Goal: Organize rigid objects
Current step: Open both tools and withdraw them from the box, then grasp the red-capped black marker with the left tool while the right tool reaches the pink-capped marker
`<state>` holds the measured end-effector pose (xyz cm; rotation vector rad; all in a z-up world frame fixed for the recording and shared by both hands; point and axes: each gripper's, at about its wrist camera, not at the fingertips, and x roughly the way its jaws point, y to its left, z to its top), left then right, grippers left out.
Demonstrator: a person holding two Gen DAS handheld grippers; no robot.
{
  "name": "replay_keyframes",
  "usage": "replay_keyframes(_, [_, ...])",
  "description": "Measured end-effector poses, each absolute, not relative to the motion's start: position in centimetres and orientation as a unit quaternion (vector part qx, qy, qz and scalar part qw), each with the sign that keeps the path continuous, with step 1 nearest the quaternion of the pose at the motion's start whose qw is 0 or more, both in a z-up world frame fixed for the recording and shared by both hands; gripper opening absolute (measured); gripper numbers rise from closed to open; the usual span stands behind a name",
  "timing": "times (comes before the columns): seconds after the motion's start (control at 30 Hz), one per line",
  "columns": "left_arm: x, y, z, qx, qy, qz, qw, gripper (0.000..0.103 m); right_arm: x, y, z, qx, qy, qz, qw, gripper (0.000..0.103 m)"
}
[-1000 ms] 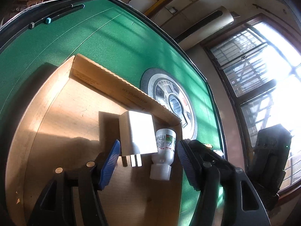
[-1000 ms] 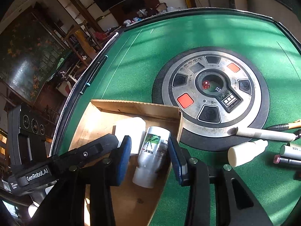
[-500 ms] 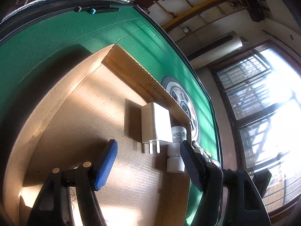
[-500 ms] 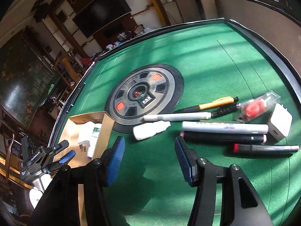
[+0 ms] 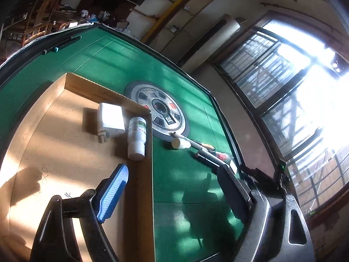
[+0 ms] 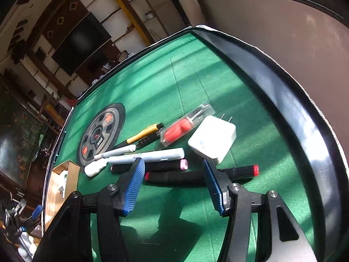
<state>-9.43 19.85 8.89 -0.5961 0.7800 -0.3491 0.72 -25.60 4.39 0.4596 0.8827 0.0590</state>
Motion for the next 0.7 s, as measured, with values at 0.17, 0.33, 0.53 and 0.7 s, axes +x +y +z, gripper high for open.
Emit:
replay_keyframes(0.17, [-10.3, 15.4, 7.8, -0.251, 0.401, -0.195, 0.859, 0.088, 2.3, -27.2, 2.7, 0.179, 0.444, -0.041, 0.877, 0.058])
replay_keyframes(0.33, [-10.6, 13.3, 7.2, -0.225, 0.412, -0.196, 0.861, 0.088, 1.7, -25.0, 1.5, 0.159, 0.47, 0.031, 0.867, 0.057])
replay_keyframes(0.53, [-11.1, 11.9, 6.4, -0.212, 0.424, -0.201, 0.857, 0.088, -1.2, -18.2, 1.2, 0.118, 0.488, 0.141, 0.853, 0.055])
replay_keyframes(0.7, [-11.7, 10.8, 6.3, -0.2, 0.429, -0.21, 0.855, 0.088, -2.6, -13.3, 1.8, 0.092, 0.499, 0.244, 0.827, 0.056])
